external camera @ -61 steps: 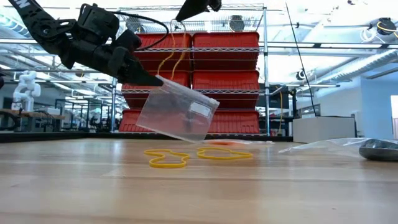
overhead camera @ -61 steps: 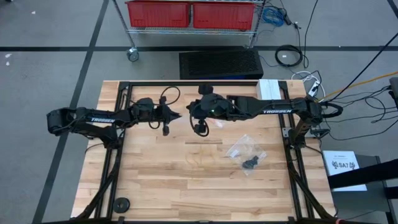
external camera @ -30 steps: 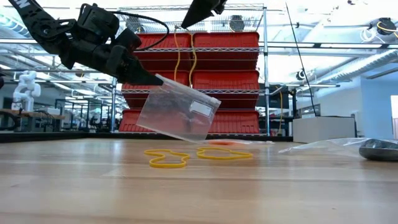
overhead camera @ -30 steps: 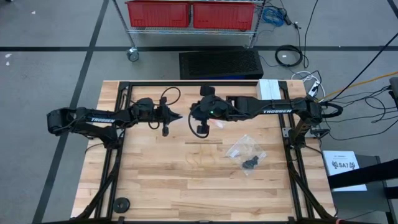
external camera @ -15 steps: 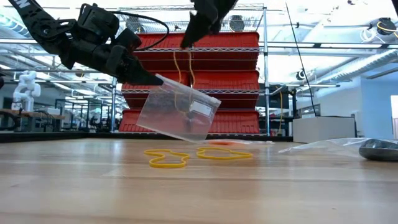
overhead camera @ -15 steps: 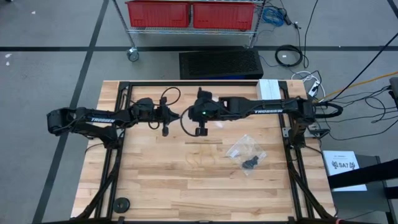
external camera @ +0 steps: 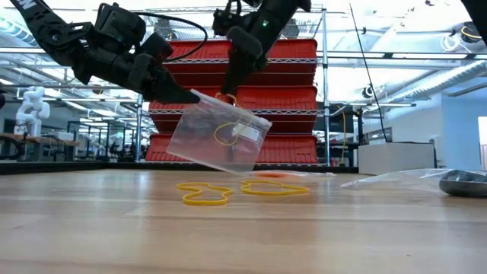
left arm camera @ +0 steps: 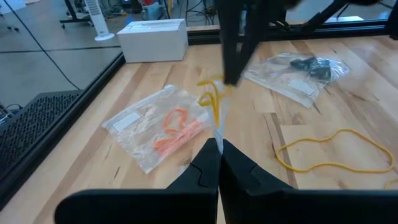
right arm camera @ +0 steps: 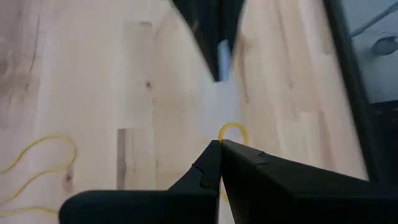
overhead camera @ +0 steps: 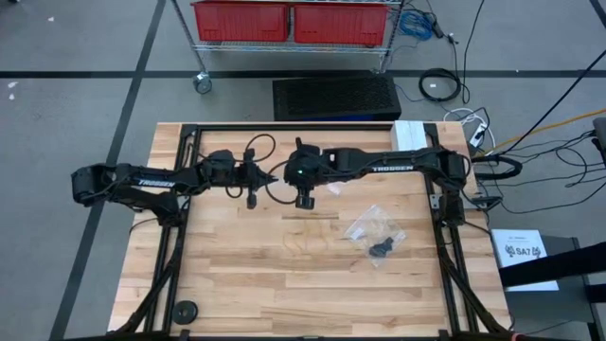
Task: Sort rubber bands
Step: Put the yellow rubber band into the open transparent zip bag
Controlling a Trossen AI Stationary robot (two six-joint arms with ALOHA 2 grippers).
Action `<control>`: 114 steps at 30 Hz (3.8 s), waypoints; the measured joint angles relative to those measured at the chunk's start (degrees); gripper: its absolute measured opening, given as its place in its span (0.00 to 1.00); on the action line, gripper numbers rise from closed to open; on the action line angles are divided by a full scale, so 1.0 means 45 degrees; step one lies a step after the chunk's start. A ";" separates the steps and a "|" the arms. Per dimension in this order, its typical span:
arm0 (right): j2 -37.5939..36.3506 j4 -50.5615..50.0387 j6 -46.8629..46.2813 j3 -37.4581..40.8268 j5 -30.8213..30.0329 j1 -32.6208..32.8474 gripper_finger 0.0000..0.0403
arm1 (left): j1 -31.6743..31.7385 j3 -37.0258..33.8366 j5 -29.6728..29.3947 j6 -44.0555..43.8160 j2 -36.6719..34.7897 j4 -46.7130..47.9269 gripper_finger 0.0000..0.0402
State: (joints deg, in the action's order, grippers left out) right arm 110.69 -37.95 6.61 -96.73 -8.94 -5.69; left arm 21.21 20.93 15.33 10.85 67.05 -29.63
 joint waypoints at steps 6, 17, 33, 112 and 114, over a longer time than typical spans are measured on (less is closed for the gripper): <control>0.0318 -0.0105 -0.0107 -0.0004 0.0431 -0.0072 0.00 | 0.0006 -0.0001 0.0000 0.0004 -0.0010 -0.0079 0.00; 0.0378 -0.0146 -0.0509 -0.0005 0.0315 -0.0442 0.00 | 0.0006 -0.0001 -0.0005 0.0005 -0.0007 -0.0057 0.00; 0.0356 0.0066 -0.0566 -0.0005 0.0688 -0.0404 0.00 | 0.0006 0.0000 -0.0010 0.0010 -0.0005 -0.0067 0.00; 0.1454 0.2145 -0.5057 0.4529 0.1906 0.2004 0.00 | 0.0453 -0.0001 -0.1608 -0.0321 0.0000 0.0273 0.00; 0.1459 0.2151 -0.5025 0.4532 0.1612 0.1800 0.00 | 0.0450 -0.0001 -0.1608 -0.0321 0.0000 0.0275 0.00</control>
State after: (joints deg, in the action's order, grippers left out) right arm 117.25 -28.27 -16.00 -76.34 -1.69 2.41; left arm 23.23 20.93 8.10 9.41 67.05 -28.39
